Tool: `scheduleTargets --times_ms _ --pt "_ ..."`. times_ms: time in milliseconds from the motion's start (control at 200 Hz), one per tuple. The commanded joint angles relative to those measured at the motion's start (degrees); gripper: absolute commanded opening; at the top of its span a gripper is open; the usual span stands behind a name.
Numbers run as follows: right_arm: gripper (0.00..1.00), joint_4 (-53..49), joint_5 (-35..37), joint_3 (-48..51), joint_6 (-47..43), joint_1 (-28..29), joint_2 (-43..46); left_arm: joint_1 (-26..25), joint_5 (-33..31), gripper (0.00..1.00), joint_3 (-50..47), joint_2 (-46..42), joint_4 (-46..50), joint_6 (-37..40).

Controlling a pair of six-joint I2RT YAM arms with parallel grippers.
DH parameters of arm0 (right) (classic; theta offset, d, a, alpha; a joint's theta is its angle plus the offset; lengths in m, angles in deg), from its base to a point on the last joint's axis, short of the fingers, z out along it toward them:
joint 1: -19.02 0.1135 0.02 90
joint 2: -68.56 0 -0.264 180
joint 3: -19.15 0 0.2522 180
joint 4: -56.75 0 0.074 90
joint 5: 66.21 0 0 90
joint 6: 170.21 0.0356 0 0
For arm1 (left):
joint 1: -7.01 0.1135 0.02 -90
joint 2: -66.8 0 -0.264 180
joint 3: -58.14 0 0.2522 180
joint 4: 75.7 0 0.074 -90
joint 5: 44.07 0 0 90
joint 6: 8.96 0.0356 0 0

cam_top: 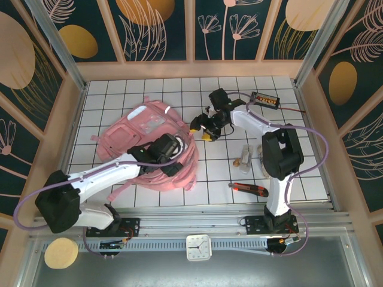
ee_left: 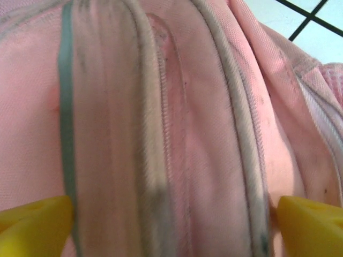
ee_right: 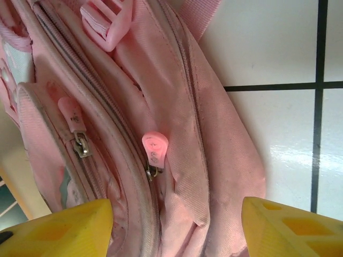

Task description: Pack books, pencil case, and school supplies into a backpack

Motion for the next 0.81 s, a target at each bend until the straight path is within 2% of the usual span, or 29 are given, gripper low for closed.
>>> scheduleTargets --times_ms 0,95,150,185,240,310,390,490,530,595,645,686,726,801 --pt "0.66 1.73 -2.17 -0.70 2.03 -1.09 0.00 -2.21 -3.91 0.99 1.64 3.55 -2.75 -2.19" --pt "0.66 2.36 -1.33 0.47 1.65 -1.59 0.59 -2.31 -5.26 0.98 3.63 6.93 -3.62 -3.47" --pt "0.66 3.29 -1.33 1.22 1.84 -2.05 0.98 -2.30 -6.28 0.88 4.09 8.82 -3.98 -3.34" --pt "0.65 3.86 -1.17 1.57 1.82 -2.34 1.46 -2.31 -6.54 0.73 4.29 10.16 -3.95 -3.39" --pt "0.66 5.19 -0.74 2.24 1.37 -2.83 2.49 -2.30 -5.72 0.37 4.04 11.50 -4.26 -2.88" --pt "0.66 6.21 0.17 2.62 -1.00 -3.61 3.81 -2.31 -6.16 0.00 3.13 11.56 -4.55 -2.50" --pt "0.72 10.32 2.27 5.00 -5.47 -4.22 6.89 -2.28 -6.68 0.00 2.42 9.32 -4.27 -0.96" --pt "0.77 21.76 4.87 12.16 -13.15 -4.69 14.31 -1.68 -5.26 0.00 1.57 2.56 -4.28 3.77" --pt "0.77 27.38 6.49 16.00 -17.28 -4.63 17.86 -0.42 -0.50 0.00 1.76 -0.72 -3.36 6.62" --pt "0.78 37.83 4.65 22.82 -23.98 -4.80 23.54 1.51 8.63 0.00 0.63 -7.40 -3.40 12.22" --pt "0.77 44.05 1.27 26.59 -29.97 -4.83 26.66 2.85 15.21 0.00 -0.49 -12.31 -2.79 16.34" --pt "0.76 46.25 -5.79 28.09 -36.12 -4.96 28.07 3.75 17.26 0.00 -0.75 -15.26 -1.74 17.89" --pt "0.73 44.35 -12.21 27.58 -42.69 -4.60 28.59 4.82 19.22 0.00 -0.18 -16.77 1.00 18.91" --pt "0.71 37.83 -16.68 24.21 -49.32 -3.65 26.92 5.60 20.42 0.00 1.68 -17.62 7.07 19.41"
